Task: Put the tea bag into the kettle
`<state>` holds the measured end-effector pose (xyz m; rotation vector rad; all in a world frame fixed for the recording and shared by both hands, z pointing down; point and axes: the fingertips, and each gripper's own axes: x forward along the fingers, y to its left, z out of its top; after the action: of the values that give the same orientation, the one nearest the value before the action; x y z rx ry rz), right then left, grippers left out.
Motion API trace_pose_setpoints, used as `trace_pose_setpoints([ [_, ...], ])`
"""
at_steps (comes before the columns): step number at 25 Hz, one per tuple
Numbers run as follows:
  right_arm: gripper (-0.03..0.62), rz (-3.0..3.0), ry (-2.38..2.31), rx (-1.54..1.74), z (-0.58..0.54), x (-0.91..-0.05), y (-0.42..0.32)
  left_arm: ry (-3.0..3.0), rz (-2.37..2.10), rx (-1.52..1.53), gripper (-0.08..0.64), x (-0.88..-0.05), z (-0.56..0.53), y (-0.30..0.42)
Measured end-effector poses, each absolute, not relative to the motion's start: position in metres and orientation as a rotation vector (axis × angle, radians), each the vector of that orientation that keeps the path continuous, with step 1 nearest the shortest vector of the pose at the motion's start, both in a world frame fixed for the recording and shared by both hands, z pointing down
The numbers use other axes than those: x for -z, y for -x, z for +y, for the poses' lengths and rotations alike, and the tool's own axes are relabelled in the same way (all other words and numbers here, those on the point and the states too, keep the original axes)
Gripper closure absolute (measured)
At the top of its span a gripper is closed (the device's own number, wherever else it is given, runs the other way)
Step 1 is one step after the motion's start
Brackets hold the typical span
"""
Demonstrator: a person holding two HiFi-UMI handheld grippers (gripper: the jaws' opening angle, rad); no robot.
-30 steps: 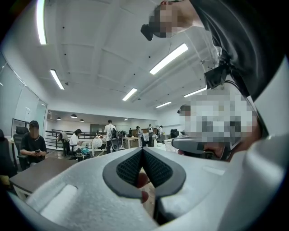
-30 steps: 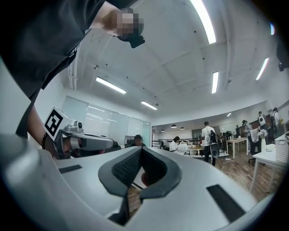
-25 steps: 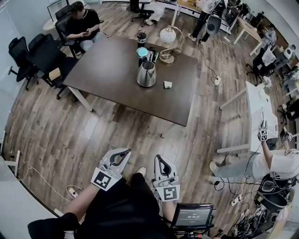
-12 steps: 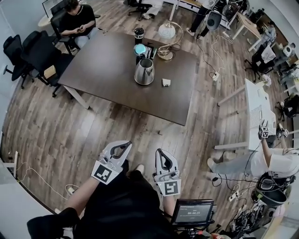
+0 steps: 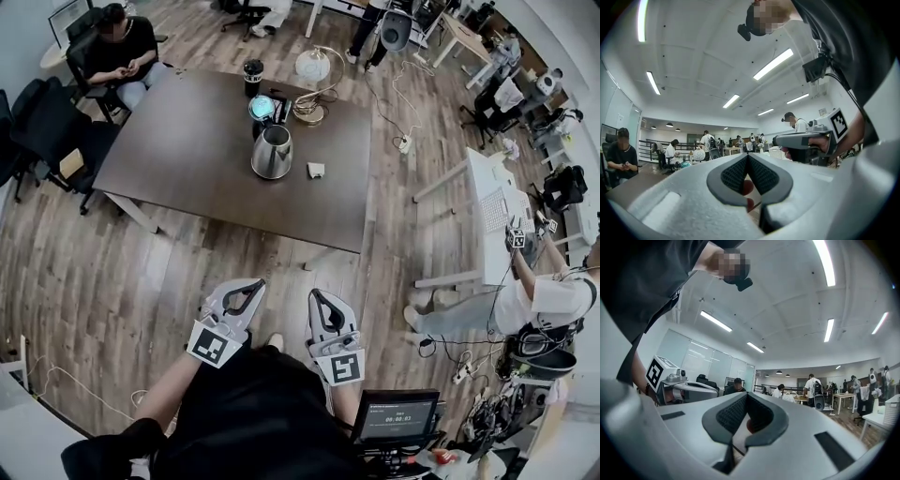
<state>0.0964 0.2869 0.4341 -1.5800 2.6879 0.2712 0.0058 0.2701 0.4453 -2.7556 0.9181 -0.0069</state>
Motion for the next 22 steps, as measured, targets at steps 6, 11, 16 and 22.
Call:
trace_pose_setpoints([
  [6, 0.586, 2.700, 1.631, -0.301, 0.266, -0.435, -0.072, 2.790, 0.890, -0.036, 0.575, -0.449, 0.253, 0.018],
  [11, 0.586, 2.698, 1.659, -0.314, 0.246, -0.436, -0.066, 2.801, 0.840, -0.027, 0.575, -0.453, 0.235, 0.029],
  [16, 0.586, 2.695, 1.644, -0.267, 0.228, -0.447, -0.075, 2.806, 0.888, 0.019, 0.575, -0.463, 0.211, 0.025],
  [22, 0.586, 2.716, 1.593, -0.277, 0.187, -0.454, -0.109, 2.879, 1.194, 0.055, 0.575, -0.475, 0.159, 0.014],
])
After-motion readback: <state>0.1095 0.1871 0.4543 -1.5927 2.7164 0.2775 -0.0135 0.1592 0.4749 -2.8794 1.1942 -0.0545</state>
